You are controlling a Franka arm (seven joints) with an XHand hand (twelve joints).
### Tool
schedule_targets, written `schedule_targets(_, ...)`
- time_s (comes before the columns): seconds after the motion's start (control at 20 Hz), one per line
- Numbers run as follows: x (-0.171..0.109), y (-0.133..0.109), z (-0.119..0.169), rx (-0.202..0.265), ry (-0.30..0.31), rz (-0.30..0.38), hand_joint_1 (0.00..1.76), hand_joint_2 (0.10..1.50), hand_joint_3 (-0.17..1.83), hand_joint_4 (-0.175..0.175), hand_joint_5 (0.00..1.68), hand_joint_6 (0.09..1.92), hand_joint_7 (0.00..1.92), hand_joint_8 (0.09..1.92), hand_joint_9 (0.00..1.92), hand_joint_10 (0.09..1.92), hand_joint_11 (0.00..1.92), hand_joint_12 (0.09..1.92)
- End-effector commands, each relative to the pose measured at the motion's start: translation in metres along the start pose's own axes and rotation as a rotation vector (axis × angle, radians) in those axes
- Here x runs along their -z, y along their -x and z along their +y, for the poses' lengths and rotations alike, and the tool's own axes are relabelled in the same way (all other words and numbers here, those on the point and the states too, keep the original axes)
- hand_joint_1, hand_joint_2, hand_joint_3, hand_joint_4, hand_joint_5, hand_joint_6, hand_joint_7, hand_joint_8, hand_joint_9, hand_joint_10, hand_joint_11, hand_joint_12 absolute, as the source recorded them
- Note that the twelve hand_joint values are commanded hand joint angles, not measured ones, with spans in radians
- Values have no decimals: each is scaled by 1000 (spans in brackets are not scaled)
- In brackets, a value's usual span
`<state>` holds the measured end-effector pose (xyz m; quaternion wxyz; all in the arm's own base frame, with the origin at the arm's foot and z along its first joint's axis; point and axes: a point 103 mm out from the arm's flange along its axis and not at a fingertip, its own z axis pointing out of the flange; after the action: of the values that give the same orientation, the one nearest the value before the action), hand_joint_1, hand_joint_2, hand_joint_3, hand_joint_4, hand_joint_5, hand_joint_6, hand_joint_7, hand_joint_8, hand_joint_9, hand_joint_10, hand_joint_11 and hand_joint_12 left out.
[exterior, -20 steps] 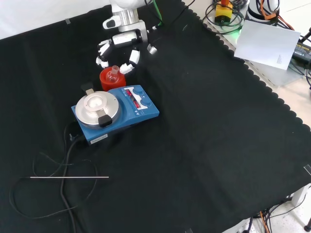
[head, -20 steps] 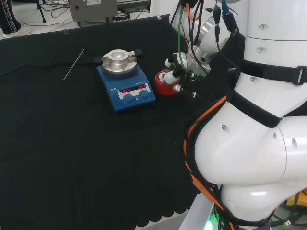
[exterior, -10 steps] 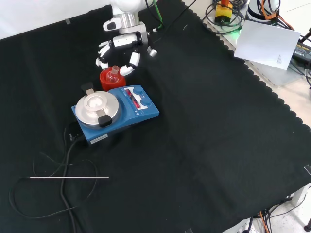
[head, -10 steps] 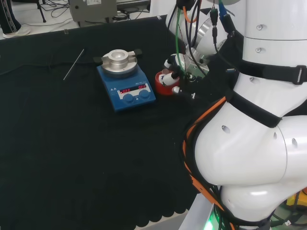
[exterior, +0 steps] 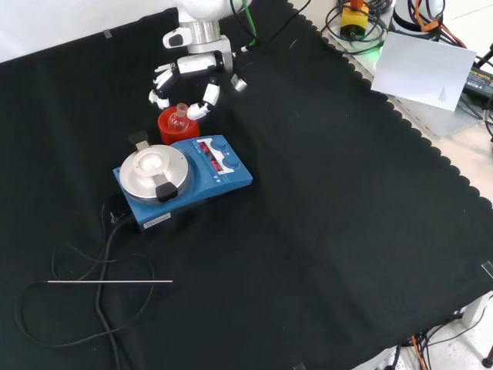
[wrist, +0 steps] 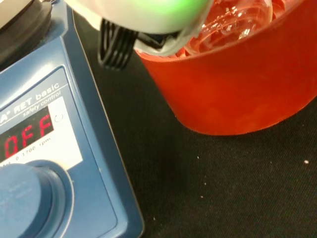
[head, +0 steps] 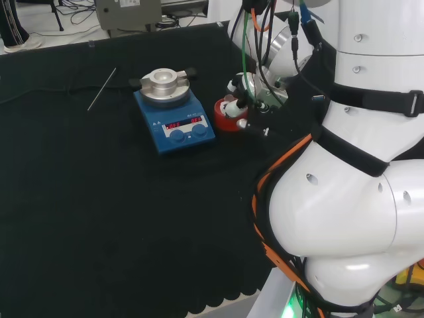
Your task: Pick up the round-bottom flask.
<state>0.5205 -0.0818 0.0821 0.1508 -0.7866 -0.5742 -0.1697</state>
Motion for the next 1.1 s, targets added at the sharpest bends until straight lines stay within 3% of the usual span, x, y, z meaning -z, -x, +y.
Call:
schedule_targets(0.05,0,-1,1,-9,16,2,1160,568,812,-18,638,930,382,648,520,651,80,1351)
schedule_targets(0.15,1,-1,2,-12,24,1,1168,576,821,-4,721,972,382,650,524,652,89,1349)
schedule_targets(0.25,1,-1,2,-19,27,8,1127,731,659,4,917,1034,381,663,530,660,102,1351)
schedule_targets(0.35,2,-1,3,-25,29,16,1117,753,661,2,1011,1058,389,667,546,654,124,1337)
schedule_targets(0.55,3,-1,5,-29,33,28,1111,715,771,2,1032,1130,412,667,575,641,149,1331)
schedule_targets(1.1,10,-6,4,-21,34,51,1110,694,818,2,1033,1157,436,670,599,636,178,1329)
